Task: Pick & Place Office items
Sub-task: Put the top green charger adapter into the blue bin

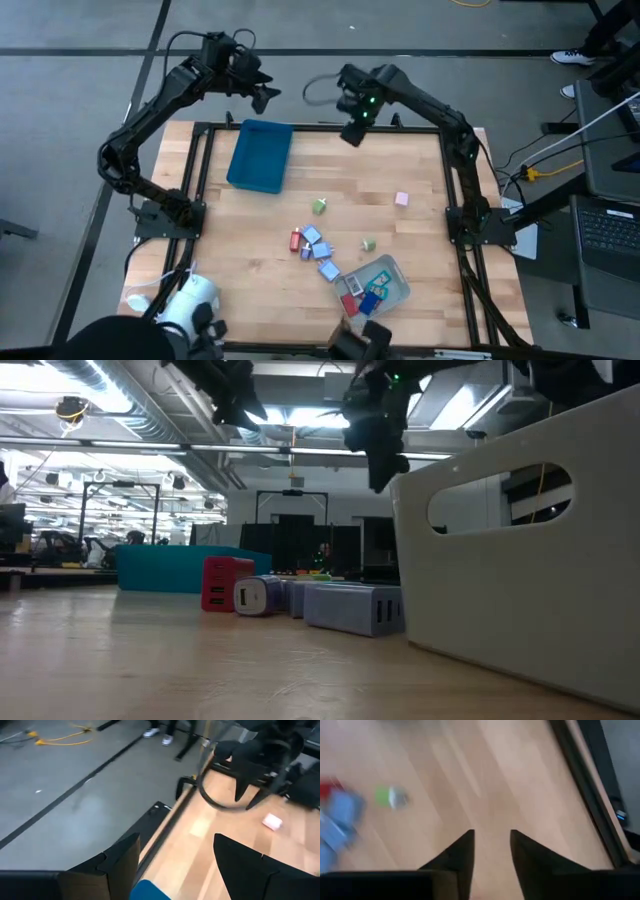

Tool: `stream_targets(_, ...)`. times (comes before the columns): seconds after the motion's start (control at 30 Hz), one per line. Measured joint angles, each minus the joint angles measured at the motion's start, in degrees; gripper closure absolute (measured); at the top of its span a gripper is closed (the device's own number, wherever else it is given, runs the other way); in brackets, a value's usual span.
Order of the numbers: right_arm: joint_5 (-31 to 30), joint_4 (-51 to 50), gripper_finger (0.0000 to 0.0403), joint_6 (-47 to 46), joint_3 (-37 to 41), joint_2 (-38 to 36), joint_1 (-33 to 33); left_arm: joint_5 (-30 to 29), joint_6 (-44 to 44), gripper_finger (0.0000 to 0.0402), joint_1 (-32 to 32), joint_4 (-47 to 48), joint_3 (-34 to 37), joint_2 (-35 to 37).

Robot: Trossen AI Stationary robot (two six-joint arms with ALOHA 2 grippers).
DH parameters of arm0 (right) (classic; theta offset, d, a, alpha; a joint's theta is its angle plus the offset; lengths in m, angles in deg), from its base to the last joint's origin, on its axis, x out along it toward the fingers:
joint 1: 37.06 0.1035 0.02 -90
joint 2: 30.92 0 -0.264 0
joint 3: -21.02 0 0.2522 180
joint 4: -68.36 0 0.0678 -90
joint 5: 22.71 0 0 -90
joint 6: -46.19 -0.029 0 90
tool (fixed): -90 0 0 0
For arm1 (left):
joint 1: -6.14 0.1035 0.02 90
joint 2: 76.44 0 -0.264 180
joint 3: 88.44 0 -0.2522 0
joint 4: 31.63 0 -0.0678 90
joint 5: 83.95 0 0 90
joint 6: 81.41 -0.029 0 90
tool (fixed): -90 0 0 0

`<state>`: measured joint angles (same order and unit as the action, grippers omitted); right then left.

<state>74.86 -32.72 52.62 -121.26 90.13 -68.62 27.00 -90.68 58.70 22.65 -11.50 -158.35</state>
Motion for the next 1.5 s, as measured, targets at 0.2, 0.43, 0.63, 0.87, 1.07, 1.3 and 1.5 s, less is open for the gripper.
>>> stream_targets(0.2,-2.16,0.47,0.0214,-4.08,2.13,-1.13,3.70,7.69,-0.03,0.0155,-1.66,1.65,-0.02,-7.31)
stream_targets(0.43,-10.27,3.79,0.0200,-13.45,2.07,-8.21,4.52,3.37,5.45,0.0154,-6.74,3.00,-0.02,-17.98)
stream_targets(0.63,-20.65,6.47,0.0199,-18.42,2.30,-18.50,2.13,-2.48,9.75,0.0141,-12.36,2.18,0.00,-21.78)
stream_targets(0.87,-18.47,20.14,0.0199,-14.20,16.90,-33.84,0.24,-9.89,21.07,0.0140,-20.98,-12.32,0.00,-22.29)
stream_targets(1.07,-13.66,35.66,0.0199,-13.48,43.07,-51.68,-0.42,-22.51,33.40,0.0146,-27.85,-11.73,0.00,-22.33)
stream_targets(1.3,-3.77,44.13,0.0199,-14.51,57.27,-62.60,-4.20,-30.96,45.71,0.0146,-36.86,-3.10,0.06,-25.58)
stream_targets(1.5,-0.96,44.51,0.0199,-11.48,56.92,-63.37,-5.01,-32.17,53.29,0.0146,-40.37,1.07,0.11,-29.14)
